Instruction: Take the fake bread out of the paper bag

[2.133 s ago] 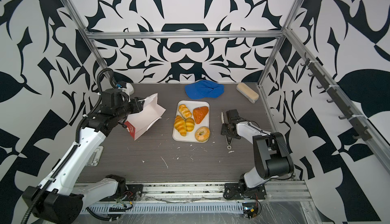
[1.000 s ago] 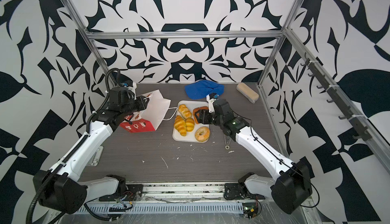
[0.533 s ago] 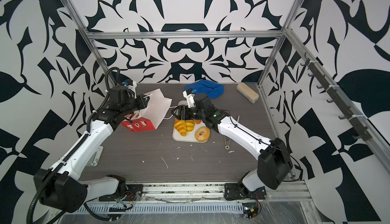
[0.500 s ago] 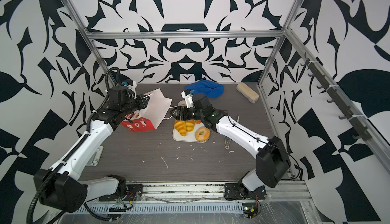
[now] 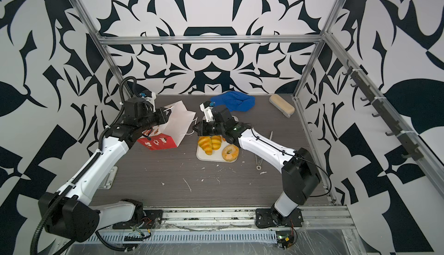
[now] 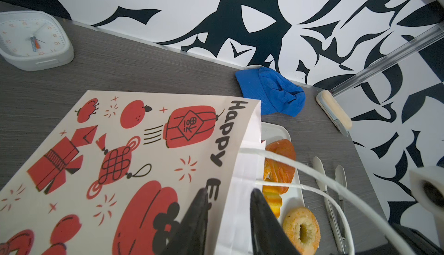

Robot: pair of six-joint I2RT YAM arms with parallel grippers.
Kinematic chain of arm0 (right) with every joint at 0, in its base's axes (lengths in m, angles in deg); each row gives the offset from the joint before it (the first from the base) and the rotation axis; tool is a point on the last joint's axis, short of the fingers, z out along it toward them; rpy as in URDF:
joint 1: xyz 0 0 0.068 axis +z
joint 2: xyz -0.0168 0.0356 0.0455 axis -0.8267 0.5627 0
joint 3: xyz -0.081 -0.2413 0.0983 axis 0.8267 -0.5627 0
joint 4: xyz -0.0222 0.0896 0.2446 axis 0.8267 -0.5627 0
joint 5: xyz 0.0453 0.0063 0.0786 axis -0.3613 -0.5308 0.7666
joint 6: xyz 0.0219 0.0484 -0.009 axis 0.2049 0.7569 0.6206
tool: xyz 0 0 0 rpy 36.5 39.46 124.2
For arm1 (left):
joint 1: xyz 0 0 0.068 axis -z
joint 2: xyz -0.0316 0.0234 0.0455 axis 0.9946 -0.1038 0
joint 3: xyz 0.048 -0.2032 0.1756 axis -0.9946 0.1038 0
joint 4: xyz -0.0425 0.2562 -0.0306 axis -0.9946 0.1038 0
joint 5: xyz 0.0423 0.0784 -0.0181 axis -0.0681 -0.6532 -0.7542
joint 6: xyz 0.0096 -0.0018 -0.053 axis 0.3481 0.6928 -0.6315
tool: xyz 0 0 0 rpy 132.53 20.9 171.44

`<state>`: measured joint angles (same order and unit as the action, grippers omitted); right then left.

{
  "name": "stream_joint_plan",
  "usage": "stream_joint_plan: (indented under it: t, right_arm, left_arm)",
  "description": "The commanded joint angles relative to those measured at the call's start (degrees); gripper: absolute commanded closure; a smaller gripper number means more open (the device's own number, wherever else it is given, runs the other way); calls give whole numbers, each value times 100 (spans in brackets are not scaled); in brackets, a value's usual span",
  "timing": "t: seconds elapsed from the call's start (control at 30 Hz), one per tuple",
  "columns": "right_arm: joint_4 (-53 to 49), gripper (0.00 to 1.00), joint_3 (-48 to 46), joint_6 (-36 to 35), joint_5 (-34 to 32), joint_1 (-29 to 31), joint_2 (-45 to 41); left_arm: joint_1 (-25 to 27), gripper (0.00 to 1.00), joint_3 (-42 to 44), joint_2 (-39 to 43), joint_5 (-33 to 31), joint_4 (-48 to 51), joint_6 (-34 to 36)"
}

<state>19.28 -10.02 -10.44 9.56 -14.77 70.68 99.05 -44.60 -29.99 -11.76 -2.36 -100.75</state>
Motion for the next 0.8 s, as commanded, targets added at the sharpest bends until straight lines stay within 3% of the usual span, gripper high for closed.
stream_joint_plan:
  t: [0.0,0.3,0.6,0.77]
  right_arm:
    - [62,100,515,-187,2,14,-72]
    - [-495,100,1626,-751,-141,9,175]
    - [-927,100,2287,-1141,-361,-11,284]
    - [-1057,100,2857,-1268,-324,-29,533]
  left_arm:
    - [-26,63,-141,146,94,-143,-45]
    - [-25,52,-255,73,85,-226,-67]
    - [-25,35,-309,5,96,-272,-78]
    - [-24,31,-205,-36,-277,-175,-4]
